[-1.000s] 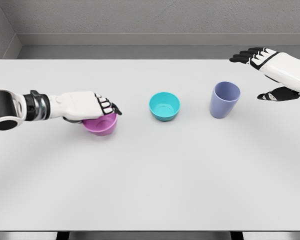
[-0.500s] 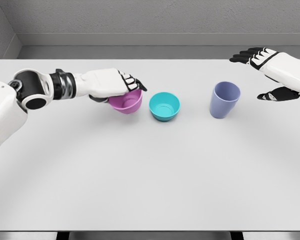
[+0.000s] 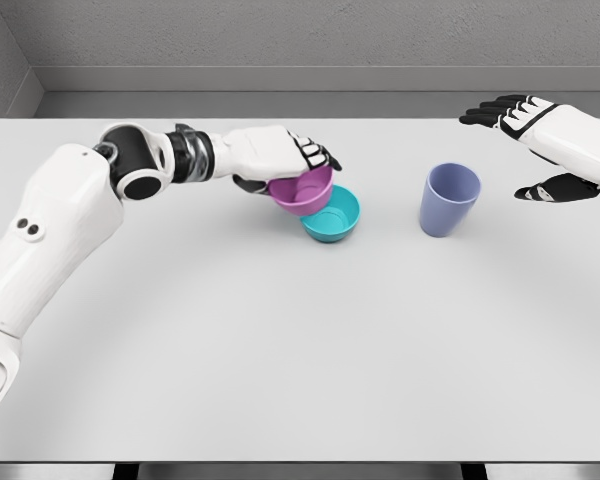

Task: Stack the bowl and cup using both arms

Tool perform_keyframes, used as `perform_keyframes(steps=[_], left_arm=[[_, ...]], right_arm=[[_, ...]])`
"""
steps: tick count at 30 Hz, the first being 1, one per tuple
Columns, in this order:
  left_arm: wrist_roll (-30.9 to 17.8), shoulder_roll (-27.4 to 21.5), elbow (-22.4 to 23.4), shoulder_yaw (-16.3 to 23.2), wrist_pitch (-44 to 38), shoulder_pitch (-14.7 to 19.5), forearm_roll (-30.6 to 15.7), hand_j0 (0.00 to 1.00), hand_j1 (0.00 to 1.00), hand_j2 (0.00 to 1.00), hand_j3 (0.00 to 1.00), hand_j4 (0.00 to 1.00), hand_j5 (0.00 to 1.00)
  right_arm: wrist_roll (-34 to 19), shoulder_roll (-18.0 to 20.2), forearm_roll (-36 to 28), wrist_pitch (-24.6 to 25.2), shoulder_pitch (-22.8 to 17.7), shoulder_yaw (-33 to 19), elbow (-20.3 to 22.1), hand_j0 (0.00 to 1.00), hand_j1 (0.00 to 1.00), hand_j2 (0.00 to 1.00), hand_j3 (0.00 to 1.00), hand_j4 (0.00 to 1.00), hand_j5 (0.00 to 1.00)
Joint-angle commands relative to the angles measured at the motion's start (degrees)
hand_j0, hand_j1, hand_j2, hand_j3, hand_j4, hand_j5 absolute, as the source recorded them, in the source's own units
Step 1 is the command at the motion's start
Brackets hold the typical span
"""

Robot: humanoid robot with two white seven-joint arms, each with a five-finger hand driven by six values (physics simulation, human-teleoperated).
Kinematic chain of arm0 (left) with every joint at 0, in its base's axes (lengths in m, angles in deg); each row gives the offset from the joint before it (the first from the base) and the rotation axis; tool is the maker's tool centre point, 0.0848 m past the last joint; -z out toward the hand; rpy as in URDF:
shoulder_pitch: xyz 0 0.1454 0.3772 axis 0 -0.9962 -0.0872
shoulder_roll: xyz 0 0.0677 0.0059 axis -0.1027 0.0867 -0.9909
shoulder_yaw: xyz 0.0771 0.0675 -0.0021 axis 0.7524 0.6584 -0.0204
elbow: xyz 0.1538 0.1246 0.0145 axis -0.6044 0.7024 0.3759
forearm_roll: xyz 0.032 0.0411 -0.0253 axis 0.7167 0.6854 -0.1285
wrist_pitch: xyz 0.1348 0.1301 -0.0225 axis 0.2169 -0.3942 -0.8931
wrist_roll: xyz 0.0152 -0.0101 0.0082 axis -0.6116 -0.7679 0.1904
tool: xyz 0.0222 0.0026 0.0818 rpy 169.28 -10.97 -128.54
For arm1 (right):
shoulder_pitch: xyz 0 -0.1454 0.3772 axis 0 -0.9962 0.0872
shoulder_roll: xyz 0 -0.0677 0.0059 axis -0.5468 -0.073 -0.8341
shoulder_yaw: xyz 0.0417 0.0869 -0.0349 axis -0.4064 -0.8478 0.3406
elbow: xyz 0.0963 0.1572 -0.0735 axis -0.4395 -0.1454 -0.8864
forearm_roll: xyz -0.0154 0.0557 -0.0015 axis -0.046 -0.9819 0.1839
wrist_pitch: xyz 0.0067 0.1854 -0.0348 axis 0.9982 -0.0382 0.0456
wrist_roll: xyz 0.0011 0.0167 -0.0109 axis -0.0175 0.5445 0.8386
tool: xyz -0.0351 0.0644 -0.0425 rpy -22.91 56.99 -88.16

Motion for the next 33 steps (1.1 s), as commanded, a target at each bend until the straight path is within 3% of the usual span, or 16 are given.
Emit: perform_keyframes(steps=[1, 17, 20, 23, 25, 28, 33], left_arm=[[0.10, 1.63, 0.96, -0.02, -0.16, 0.00, 0.22, 0.57, 0.57, 0.57, 0.57, 0.57, 0.57], [0.10, 5.23, 3.95, 0.86, -0.16, 0.35, 3.56, 0.60, 0.60, 0.60, 0.60, 0.60, 0.60], [0.10, 5.58, 4.04, 0.86, -0.16, 0.35, 4.35, 0.67, 0.67, 0.67, 0.67, 0.67, 0.67], [0.10, 5.58, 4.04, 1.21, -0.16, 0.35, 4.35, 0.88, 0.88, 0.88, 0.88, 0.88, 0.88], [0.10, 5.58, 4.04, 1.21, -0.16, 0.35, 4.70, 0.95, 0.95, 0.95, 0.95, 0.95, 0.95], [0.10, 5.58, 4.04, 1.21, -0.16, 0.35, 4.79, 1.00, 1.00, 1.00, 1.00, 1.00, 1.00], [0.10, 5.58, 4.04, 1.21, -0.16, 0.35, 4.70, 1.00, 1.00, 1.00, 1.00, 1.00, 1.00]], right_arm=[[0.03, 0.08, -0.29, 0.05, 0.00, -0.03, 0.08, 1.00, 1.00, 1.00, 1.00, 1.00, 1.00], [0.03, 0.16, -0.29, 0.05, 0.00, -0.03, 0.08, 1.00, 1.00, 1.00, 1.00, 1.00, 1.00], [0.03, 0.16, -0.29, 0.05, 0.00, -0.03, 0.08, 1.00, 1.00, 1.00, 1.00, 1.00, 1.00], [0.03, 0.17, -0.29, 0.05, 0.00, -0.03, 0.08, 1.00, 1.00, 1.00, 1.00, 1.00, 1.00], [0.03, 0.16, -0.29, 0.05, 0.00, -0.03, 0.08, 1.00, 1.00, 1.00, 1.00, 1.00, 1.00], [0.03, 0.17, -0.29, 0.05, 0.00, -0.03, 0.08, 1.00, 1.00, 1.00, 1.00, 1.00, 1.00], [0.03, 0.17, -0.29, 0.05, 0.00, -0.03, 0.08, 1.00, 1.00, 1.00, 1.00, 1.00, 1.00]])
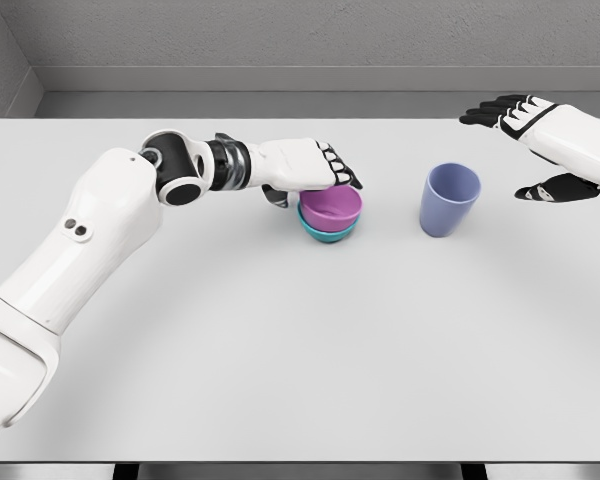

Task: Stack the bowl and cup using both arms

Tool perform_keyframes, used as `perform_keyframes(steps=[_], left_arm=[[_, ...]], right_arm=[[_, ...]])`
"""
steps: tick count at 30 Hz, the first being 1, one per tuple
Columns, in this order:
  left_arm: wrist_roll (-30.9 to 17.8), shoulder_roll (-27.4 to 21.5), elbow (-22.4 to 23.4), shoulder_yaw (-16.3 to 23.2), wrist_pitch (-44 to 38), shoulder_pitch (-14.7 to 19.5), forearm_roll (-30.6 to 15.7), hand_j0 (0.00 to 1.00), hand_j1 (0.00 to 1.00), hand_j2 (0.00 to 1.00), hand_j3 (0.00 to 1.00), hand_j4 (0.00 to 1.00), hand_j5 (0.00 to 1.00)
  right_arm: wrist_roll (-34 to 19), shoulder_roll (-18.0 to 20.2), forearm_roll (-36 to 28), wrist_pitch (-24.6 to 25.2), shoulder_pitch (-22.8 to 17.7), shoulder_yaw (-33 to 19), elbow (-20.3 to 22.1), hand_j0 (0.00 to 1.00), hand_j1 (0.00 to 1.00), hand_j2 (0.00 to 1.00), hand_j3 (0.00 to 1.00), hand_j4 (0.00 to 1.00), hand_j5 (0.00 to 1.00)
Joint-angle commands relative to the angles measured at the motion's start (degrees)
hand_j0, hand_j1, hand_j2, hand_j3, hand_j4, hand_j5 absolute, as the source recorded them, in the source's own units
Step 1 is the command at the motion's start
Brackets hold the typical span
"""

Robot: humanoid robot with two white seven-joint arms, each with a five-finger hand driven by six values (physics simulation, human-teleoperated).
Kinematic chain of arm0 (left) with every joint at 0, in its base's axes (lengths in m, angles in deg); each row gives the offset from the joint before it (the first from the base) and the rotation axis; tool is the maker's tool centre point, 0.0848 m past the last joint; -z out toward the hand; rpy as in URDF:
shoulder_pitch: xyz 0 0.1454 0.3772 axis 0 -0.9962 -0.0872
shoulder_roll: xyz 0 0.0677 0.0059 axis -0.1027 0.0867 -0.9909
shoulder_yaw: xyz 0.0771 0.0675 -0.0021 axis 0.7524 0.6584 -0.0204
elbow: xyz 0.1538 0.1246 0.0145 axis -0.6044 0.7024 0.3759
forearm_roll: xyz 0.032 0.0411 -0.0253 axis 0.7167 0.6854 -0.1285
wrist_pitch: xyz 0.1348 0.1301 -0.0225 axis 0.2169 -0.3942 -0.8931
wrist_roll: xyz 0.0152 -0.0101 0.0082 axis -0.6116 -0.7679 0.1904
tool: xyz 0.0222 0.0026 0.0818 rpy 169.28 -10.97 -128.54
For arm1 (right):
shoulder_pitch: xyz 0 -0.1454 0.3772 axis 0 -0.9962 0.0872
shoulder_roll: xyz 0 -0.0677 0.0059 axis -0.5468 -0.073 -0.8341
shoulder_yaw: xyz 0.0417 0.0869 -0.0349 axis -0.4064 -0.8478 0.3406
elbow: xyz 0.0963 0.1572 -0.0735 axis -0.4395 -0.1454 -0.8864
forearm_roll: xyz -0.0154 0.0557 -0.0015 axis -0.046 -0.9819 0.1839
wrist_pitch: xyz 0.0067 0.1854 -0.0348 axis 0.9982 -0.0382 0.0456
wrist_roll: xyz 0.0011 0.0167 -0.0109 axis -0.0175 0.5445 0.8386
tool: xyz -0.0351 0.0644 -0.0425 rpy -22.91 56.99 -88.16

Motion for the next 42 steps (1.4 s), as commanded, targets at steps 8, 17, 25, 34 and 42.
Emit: perform_keyframes(steps=[8, 17, 25, 34, 42], left_arm=[[0.30, -8.21, -2.29, -0.61, -0.13, 1.32, -13.30, 1.00, 1.00, 1.00, 1.00, 1.00, 1.00], [0.30, -35.63, -15.39, -0.96, -0.13, -3.34, -32.99, 1.00, 1.00, 1.00, 1.00, 1.00, 1.00], [0.82, -40.82, -17.41, -4.12, -0.13, -9.58, -35.10, 1.00, 1.00, 1.00, 1.00, 1.00, 1.00], [0.91, -40.82, -16.71, -5.35, -0.13, -11.51, -35.10, 1.00, 1.00, 1.00, 1.00, 1.00, 1.00], [0.91, -40.82, -15.91, -5.27, -0.13, -11.51, -35.01, 1.00, 1.00, 1.00, 1.00, 1.00, 1.00]], right_arm=[[0.03, 0.00, -0.29, 0.05, 0.00, -0.03, -0.16, 1.00, 1.00, 1.00, 1.00, 1.00, 1.00], [0.12, 0.08, -0.20, -0.48, 0.09, -0.20, -1.13, 1.00, 1.00, 1.00, 1.00, 1.00, 1.00], [-11.91, -7.30, 19.39, 6.20, 3.60, -2.84, -4.65, 1.00, 1.00, 1.00, 1.00, 1.00, 1.00], [-21.76, -12.66, 21.77, 4.27, 10.11, 2.87, -7.54, 1.00, 1.00, 1.00, 1.00, 1.00, 1.00], [-23.08, -13.54, 21.77, 1.54, 12.04, 3.75, -10.45, 1.00, 1.00, 1.00, 1.00, 1.00, 1.00]])
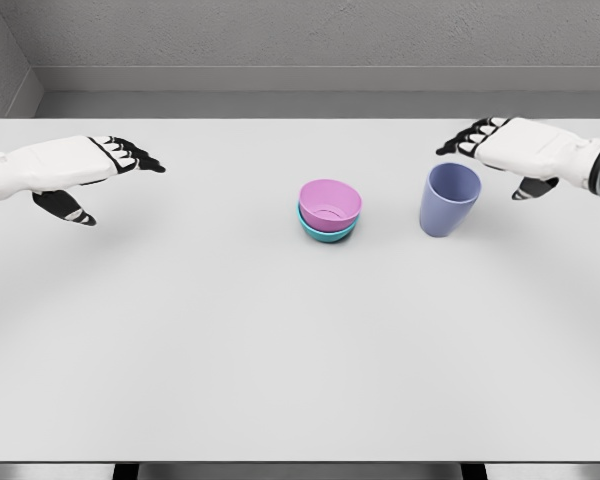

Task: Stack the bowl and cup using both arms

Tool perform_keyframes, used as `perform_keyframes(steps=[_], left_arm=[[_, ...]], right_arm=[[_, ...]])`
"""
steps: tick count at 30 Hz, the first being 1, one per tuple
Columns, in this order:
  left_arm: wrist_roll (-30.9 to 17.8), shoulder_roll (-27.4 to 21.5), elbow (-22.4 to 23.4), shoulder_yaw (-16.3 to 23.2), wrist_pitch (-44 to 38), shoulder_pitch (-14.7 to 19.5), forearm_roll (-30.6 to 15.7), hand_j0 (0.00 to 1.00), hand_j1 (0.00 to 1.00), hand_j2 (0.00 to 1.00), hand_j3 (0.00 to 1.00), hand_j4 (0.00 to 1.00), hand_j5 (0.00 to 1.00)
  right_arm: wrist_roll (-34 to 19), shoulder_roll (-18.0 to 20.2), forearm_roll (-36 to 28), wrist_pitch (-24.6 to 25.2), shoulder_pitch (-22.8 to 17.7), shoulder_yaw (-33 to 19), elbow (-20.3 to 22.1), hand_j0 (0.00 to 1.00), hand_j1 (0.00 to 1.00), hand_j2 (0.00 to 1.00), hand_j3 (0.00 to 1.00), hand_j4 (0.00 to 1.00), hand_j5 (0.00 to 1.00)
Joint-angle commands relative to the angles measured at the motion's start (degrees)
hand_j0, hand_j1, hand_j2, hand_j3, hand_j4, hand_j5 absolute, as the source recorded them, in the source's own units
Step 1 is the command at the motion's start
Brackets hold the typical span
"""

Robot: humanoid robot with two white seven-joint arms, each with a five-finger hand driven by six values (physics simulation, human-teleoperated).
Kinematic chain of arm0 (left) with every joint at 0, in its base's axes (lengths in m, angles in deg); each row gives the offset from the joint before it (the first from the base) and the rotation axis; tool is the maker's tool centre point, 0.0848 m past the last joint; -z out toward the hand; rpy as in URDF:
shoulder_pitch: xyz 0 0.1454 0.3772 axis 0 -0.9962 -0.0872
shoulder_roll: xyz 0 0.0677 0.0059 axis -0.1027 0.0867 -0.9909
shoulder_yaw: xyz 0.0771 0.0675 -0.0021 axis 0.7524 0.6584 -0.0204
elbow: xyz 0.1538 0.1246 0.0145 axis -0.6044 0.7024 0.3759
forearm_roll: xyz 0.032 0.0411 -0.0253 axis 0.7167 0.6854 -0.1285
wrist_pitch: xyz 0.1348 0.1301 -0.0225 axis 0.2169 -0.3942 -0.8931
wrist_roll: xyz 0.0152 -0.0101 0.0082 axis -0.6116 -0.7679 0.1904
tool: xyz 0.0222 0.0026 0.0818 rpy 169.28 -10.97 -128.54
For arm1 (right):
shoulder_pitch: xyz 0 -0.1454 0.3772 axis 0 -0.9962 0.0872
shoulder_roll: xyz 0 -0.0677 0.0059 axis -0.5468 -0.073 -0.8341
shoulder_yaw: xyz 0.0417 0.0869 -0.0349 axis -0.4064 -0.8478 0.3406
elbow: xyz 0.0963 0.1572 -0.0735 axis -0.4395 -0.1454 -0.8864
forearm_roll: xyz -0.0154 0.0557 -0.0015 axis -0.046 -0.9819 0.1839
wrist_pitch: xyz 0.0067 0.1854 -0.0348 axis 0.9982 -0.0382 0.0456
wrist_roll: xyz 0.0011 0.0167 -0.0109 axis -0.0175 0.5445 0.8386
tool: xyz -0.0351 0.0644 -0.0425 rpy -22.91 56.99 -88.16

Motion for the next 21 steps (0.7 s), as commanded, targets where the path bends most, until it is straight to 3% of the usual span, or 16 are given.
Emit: perform_keyframes(steps=[1, 21], left_arm=[[0.02, -0.14, 0.11, -0.01, -0.12, 0.00, -0.39, 1.00, 1.00, 1.00, 1.00, 1.00, 1.00], [0.02, -0.49, 0.82, -0.01, -0.12, 0.00, -0.39, 1.00, 1.00, 1.00, 1.00, 1.00, 1.00]], right_arm=[[-0.22, -0.59, -0.05, -0.45, 0.00, 0.20, -1.38, 1.00, 1.00, 1.00, 1.00, 1.00, 1.00], [-1.47, -4.02, -0.14, -2.29, 1.76, 0.20, -2.00, 1.00, 1.00, 1.00, 1.00, 1.00, 1.00]])
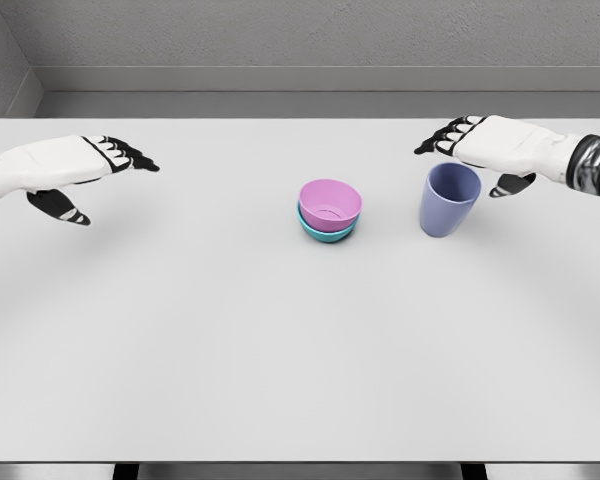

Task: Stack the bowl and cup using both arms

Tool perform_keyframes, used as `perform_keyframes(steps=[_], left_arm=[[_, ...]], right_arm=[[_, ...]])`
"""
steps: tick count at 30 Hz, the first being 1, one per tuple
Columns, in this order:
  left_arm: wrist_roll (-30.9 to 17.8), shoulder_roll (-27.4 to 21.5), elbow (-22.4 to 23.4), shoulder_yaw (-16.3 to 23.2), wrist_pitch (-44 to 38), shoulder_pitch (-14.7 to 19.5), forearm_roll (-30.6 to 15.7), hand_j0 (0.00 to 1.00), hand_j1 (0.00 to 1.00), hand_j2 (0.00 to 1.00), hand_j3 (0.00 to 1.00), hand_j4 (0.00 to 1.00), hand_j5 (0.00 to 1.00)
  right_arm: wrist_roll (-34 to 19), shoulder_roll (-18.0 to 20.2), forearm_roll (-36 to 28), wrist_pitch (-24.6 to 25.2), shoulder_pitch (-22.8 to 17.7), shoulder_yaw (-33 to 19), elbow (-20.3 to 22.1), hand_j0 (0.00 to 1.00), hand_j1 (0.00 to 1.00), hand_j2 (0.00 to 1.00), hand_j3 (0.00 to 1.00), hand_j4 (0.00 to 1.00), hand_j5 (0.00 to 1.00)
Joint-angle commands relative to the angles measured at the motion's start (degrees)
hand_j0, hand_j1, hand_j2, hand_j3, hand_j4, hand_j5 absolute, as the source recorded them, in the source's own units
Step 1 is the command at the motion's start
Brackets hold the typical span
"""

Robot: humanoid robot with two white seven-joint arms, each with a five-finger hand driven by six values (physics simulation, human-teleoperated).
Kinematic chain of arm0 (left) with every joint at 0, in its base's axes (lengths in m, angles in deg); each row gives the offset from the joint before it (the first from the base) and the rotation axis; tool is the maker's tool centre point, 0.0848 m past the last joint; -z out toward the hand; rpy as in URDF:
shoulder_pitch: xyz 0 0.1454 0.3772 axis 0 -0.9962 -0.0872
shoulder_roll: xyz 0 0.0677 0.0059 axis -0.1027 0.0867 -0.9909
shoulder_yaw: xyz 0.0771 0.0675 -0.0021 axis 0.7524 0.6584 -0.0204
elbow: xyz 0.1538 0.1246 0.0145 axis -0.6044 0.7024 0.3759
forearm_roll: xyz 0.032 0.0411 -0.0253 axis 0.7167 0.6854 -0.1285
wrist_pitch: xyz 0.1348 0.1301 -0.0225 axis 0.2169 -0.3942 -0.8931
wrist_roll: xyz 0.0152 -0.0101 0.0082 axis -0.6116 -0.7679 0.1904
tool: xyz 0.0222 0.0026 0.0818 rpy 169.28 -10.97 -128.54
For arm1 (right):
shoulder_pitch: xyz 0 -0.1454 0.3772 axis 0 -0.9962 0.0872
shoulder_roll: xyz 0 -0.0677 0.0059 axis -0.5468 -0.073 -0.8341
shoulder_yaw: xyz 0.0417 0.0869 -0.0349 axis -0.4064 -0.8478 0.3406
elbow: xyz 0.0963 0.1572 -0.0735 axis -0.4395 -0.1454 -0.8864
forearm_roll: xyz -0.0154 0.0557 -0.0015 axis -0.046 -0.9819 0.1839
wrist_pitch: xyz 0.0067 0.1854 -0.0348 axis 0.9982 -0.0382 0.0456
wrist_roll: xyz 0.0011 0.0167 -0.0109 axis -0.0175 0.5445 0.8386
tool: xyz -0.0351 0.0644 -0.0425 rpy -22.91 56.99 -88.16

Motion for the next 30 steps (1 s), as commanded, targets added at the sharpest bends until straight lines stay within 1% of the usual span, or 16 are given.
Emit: perform_keyframes(steps=[1, 4, 8, 16, 30], left_arm=[[0.03, -0.06, 0.07, -0.04, -0.12, 0.09, -0.34, 1.00, 1.00, 1.00, 1.00, 1.00, 1.00], [0.03, -0.06, 0.07, -0.04, -0.12, 0.09, -0.26, 1.00, 1.00, 1.00, 1.00, 1.00, 1.00], [-0.06, -0.06, 0.07, 0.04, -0.12, 0.00, -0.17, 1.00, 1.00, 1.00, 1.00, 1.00, 1.00], [-0.06, -0.06, 0.07, 0.04, -0.12, 0.00, -0.17, 1.00, 1.00, 1.00, 1.00, 1.00, 1.00], [0.03, -0.06, 0.07, 0.22, -0.12, 0.00, -0.26, 1.00, 1.00, 1.00, 1.00, 1.00, 1.00]], right_arm=[[0.02, -0.05, -0.16, -0.07, 0.00, 0.03, -0.01, 1.00, 1.00, 1.00, 1.00, 1.00, 1.00], [0.02, -0.05, -0.16, -1.21, -0.09, 0.99, -0.80, 1.00, 1.00, 1.00, 1.00, 1.00, 1.00], [0.02, -0.05, -0.16, -1.21, -0.09, 1.52, -1.15, 1.00, 1.00, 1.00, 1.00, 1.00, 1.00], [0.02, -1.37, -0.16, -1.21, 0.00, 2.40, -4.14, 1.00, 1.00, 1.00, 1.00, 1.00, 1.00], [0.02, -2.51, -0.16, -1.12, 0.35, 2.40, -4.66, 1.00, 1.00, 1.00, 1.00, 1.00, 1.00]])
